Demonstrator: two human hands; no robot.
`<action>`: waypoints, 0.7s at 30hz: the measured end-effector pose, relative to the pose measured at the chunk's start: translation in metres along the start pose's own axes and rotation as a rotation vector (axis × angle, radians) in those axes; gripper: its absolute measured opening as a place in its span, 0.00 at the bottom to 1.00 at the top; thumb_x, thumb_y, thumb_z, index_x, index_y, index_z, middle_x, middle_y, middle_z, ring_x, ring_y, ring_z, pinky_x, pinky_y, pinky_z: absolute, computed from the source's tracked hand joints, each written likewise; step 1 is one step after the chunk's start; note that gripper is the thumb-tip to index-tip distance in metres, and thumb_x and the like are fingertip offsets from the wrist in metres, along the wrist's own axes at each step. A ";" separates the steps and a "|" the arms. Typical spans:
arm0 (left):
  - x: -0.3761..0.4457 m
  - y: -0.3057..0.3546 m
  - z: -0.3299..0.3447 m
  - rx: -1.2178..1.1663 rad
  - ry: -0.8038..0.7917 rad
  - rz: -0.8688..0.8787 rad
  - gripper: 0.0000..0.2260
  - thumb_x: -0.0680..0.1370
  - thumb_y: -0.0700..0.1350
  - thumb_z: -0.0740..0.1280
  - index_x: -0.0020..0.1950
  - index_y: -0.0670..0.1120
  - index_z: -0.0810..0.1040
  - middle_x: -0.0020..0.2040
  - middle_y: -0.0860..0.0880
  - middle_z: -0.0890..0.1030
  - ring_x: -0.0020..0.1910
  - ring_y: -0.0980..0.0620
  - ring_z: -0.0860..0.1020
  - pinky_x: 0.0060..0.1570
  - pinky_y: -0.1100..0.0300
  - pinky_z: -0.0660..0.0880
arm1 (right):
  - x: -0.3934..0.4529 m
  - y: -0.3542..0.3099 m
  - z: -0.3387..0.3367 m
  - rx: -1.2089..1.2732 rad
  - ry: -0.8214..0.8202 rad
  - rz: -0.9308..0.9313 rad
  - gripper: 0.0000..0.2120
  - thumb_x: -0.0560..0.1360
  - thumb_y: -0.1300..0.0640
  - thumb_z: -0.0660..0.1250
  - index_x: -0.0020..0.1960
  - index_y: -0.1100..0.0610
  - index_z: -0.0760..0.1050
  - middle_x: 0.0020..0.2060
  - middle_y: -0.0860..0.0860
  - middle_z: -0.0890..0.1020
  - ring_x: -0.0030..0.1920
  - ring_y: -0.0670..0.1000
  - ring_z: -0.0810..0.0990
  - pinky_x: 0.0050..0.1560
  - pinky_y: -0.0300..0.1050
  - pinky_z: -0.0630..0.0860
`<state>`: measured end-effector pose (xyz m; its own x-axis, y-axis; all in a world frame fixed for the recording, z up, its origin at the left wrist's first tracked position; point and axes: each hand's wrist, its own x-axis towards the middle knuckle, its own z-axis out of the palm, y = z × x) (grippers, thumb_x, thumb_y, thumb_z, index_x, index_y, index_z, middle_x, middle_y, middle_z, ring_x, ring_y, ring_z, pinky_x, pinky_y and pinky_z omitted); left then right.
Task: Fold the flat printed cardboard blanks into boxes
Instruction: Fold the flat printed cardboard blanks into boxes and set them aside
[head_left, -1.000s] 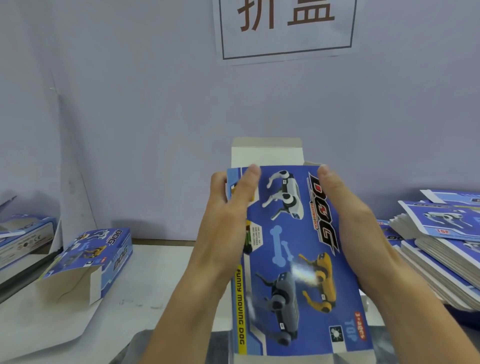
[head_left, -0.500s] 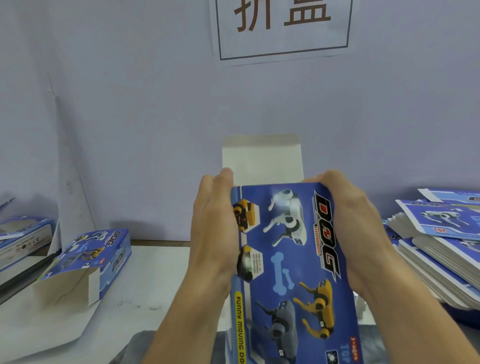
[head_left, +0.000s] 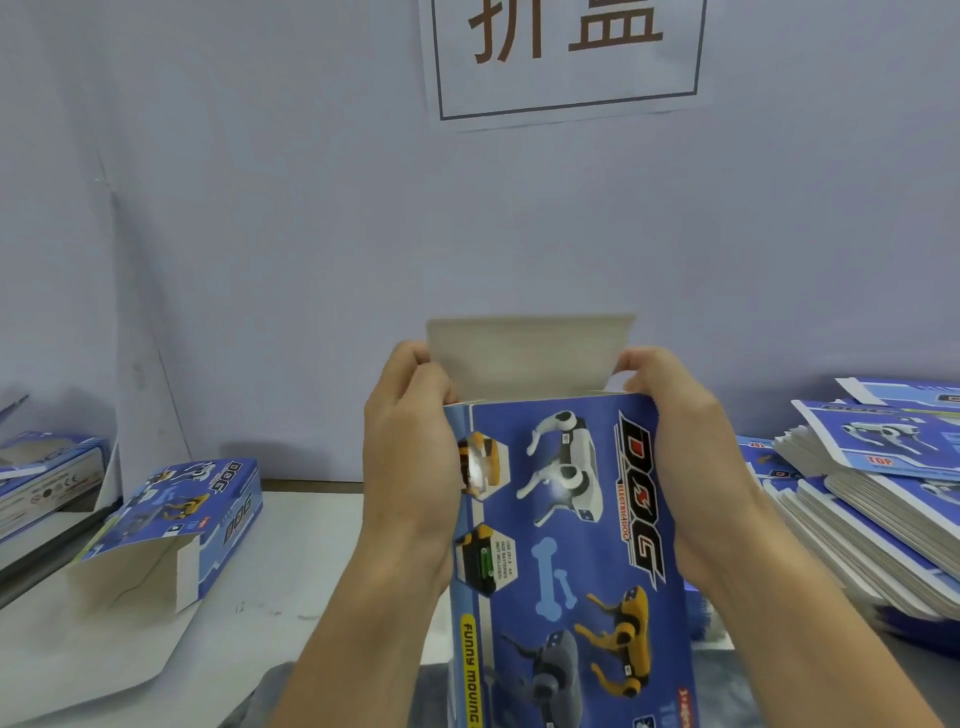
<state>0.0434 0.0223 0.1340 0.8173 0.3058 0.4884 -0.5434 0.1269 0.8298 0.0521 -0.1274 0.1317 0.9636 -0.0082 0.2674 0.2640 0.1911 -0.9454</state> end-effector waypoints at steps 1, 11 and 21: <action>-0.001 0.000 0.000 0.014 0.026 0.038 0.15 0.81 0.43 0.56 0.34 0.49 0.67 0.27 0.55 0.65 0.24 0.57 0.65 0.25 0.61 0.64 | 0.000 0.001 0.000 0.022 -0.001 0.004 0.15 0.75 0.44 0.58 0.41 0.57 0.67 0.32 0.58 0.72 0.32 0.58 0.72 0.38 0.53 0.69; -0.003 -0.005 0.000 0.038 -0.161 0.107 0.08 0.76 0.52 0.62 0.46 0.48 0.72 0.34 0.58 0.76 0.33 0.58 0.79 0.28 0.67 0.72 | -0.003 0.001 -0.004 -0.050 -0.118 -0.116 0.19 0.70 0.38 0.63 0.48 0.53 0.74 0.36 0.57 0.82 0.35 0.55 0.82 0.45 0.57 0.75; -0.003 -0.001 -0.002 0.047 -0.218 0.140 0.06 0.81 0.49 0.63 0.47 0.49 0.76 0.36 0.53 0.81 0.38 0.53 0.84 0.30 0.64 0.76 | -0.001 0.001 -0.003 0.087 -0.099 -0.148 0.07 0.74 0.47 0.66 0.46 0.50 0.77 0.36 0.54 0.84 0.33 0.52 0.83 0.34 0.46 0.79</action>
<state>0.0412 0.0229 0.1313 0.7598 0.1060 0.6415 -0.6485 0.0527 0.7594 0.0516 -0.1297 0.1297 0.9042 0.0534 0.4237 0.3939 0.2794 -0.8757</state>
